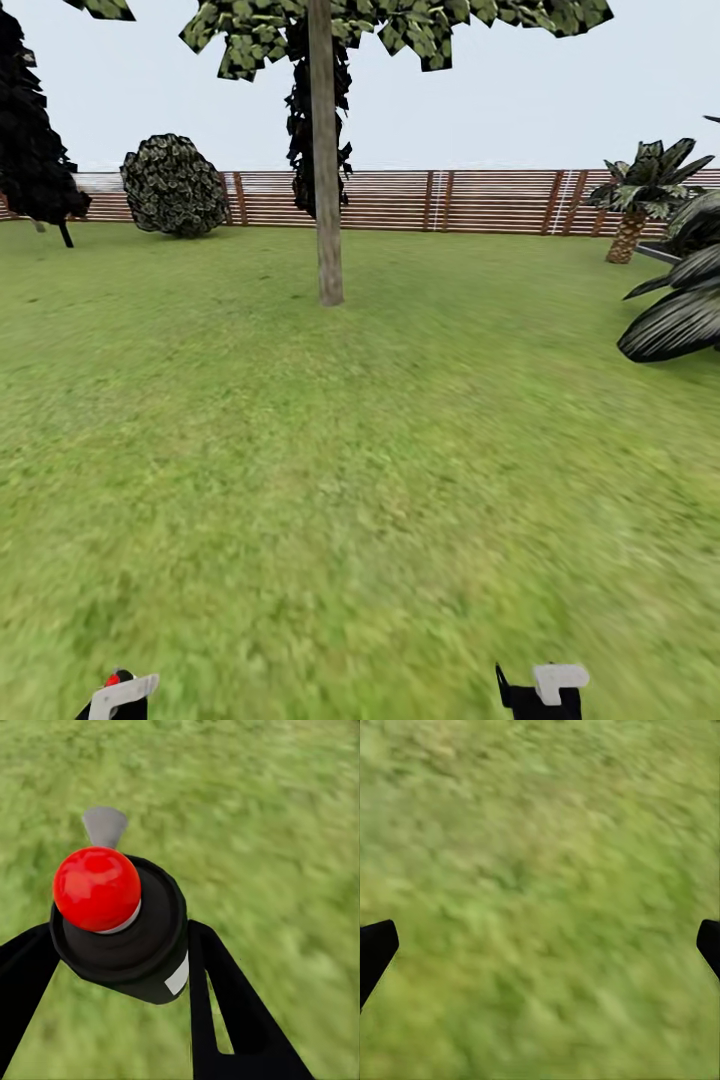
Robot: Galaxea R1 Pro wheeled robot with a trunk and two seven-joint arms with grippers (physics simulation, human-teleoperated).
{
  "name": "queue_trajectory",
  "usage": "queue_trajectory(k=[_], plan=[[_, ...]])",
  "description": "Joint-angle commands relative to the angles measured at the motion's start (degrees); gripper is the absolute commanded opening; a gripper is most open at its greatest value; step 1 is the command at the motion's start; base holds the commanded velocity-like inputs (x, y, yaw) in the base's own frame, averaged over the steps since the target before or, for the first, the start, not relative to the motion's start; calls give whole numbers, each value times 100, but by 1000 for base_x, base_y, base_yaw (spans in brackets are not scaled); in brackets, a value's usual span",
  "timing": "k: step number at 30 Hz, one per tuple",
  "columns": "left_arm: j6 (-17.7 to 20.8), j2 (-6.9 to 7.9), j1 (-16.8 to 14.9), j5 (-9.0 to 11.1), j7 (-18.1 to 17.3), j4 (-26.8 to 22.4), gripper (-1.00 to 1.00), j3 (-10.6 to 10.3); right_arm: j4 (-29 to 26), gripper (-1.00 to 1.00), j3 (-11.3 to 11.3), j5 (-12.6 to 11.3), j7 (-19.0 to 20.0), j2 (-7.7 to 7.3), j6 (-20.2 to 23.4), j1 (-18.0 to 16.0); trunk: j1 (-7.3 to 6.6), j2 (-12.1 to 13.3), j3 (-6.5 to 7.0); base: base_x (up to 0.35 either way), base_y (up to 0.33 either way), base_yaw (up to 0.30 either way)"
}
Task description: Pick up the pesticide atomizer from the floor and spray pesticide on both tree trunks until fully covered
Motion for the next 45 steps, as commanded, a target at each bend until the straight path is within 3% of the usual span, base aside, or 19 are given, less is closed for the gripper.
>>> queue_trajectory(k=[1,45], plan=[[-17,1,-3,29,0,3,-100,-7,4,100,0,6,-10,0,-17,-1,3,-2,-5,338,0,0],[-17,20,-3,29,-12,4,-100,-5,11,100,-1,9,-10,-3,-17,-2,3,-2,-5,338,0,0]])
